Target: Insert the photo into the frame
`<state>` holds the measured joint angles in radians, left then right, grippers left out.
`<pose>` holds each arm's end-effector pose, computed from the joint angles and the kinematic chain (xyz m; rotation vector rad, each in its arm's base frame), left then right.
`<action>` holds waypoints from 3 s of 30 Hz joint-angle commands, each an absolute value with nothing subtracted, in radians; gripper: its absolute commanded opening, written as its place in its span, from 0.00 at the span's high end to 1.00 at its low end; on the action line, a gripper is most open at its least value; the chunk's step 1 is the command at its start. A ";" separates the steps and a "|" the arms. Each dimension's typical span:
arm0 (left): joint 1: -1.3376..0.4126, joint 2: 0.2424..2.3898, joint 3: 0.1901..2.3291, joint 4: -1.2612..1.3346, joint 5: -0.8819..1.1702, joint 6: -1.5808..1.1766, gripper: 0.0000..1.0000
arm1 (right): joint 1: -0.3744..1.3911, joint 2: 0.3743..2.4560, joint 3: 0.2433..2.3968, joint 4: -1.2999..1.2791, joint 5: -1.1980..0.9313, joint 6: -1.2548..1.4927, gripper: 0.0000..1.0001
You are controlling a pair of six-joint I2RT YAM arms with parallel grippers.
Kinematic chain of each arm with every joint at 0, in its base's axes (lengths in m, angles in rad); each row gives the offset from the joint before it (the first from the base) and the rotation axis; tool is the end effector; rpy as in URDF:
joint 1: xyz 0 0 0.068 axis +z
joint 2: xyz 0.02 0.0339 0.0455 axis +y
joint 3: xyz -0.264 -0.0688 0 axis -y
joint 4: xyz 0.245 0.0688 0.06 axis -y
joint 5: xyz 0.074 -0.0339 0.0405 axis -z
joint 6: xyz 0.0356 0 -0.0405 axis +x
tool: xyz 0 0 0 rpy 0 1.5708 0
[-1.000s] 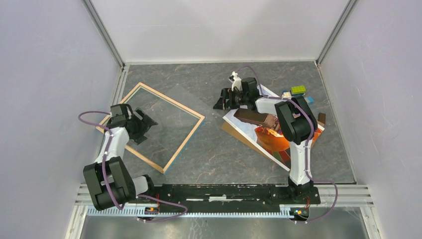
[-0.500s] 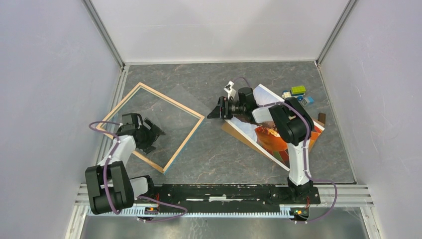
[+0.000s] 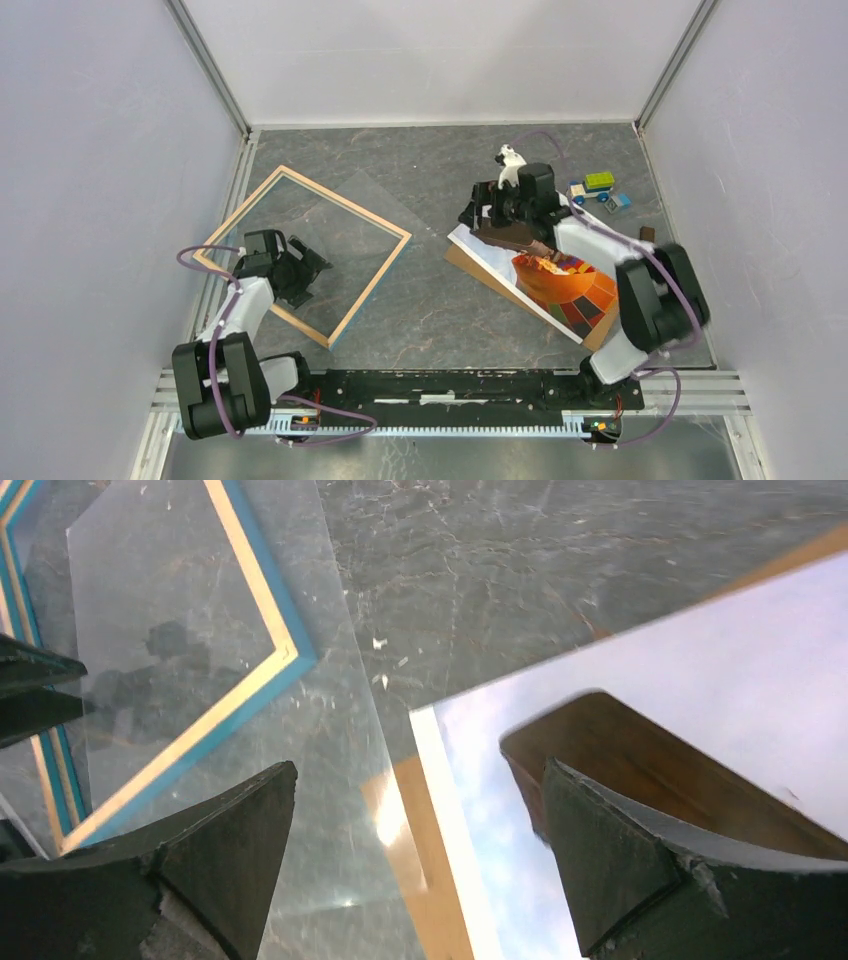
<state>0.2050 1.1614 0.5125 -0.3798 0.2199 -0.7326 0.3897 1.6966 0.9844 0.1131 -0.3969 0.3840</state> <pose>0.1998 0.0336 0.1623 -1.1187 2.3878 -0.4719 0.3333 0.1518 0.2005 -0.2439 2.2361 0.8622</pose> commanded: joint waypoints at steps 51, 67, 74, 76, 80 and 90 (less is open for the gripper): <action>0.201 1.179 0.402 -0.214 0.398 -0.853 0.05 | 0.725 1.845 0.356 1.359 0.016 1.459 0.15; 0.201 1.137 0.408 -0.200 0.428 -0.823 0.04 | 0.727 1.904 0.358 1.542 0.060 1.412 0.37; 0.200 1.058 0.411 -0.202 0.477 -0.788 0.02 | 0.728 1.937 0.422 1.449 0.077 1.378 0.57; 0.199 1.049 0.411 -0.202 0.489 -0.780 0.01 | 0.731 1.948 0.435 1.419 0.096 1.379 0.63; 0.192 1.041 0.413 -0.212 0.492 -0.766 0.00 | 0.734 1.935 0.462 1.341 0.136 1.360 0.83; 0.114 0.973 0.454 -0.283 0.387 -0.718 0.00 | 0.558 1.765 0.406 1.388 0.014 1.186 1.00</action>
